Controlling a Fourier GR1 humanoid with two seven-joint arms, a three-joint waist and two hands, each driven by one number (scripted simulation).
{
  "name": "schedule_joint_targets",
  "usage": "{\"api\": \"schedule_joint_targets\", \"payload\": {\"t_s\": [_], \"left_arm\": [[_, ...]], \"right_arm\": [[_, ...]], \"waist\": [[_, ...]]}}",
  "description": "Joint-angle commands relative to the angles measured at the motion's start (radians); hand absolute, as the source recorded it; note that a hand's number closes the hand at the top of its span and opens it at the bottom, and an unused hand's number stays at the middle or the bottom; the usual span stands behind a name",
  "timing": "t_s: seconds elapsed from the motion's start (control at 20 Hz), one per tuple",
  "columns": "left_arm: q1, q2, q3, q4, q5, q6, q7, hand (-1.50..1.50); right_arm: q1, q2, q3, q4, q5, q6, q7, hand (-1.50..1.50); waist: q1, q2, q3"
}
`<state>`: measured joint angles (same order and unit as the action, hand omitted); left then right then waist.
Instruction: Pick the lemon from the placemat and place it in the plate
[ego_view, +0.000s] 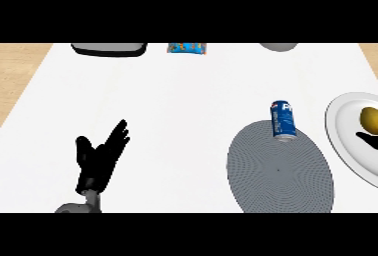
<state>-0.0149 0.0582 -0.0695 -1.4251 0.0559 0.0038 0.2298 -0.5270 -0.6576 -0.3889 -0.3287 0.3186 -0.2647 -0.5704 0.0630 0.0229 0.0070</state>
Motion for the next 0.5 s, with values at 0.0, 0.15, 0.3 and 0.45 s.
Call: {"api": "schedule_joint_targets", "payload": {"t_s": [0.0, 0.15, 0.3, 0.45], "left_arm": [[0.018, -0.012, -0.013, -0.003, -0.016, 0.014, -0.009, 0.00], [0.016, -0.005, 0.004, -0.017, 0.015, -0.003, 0.012, 0.00], [0.010, -0.004, 0.012, -0.020, 0.020, -0.002, 0.010, 0.00], [0.015, 0.017, 0.030, -0.015, 0.025, -0.012, -0.001, 0.00]], "right_arm": [[-0.033, 0.007, -0.033, 0.063, -0.037, 0.093, -0.116, -1.50], [-0.041, 0.021, -0.109, 0.058, -0.115, 0.122, -0.208, -1.50], [-0.083, -0.012, -0.182, 0.072, -0.191, 0.199, -0.216, -1.50], [-0.071, -0.107, -0.233, 0.124, -0.237, 0.313, -0.181, -1.50]], "waist": [[-0.006, -0.001, 0.002], [-0.013, -0.003, 0.002], [-0.018, -0.004, 0.002], [-0.022, -0.004, 0.001]]}}
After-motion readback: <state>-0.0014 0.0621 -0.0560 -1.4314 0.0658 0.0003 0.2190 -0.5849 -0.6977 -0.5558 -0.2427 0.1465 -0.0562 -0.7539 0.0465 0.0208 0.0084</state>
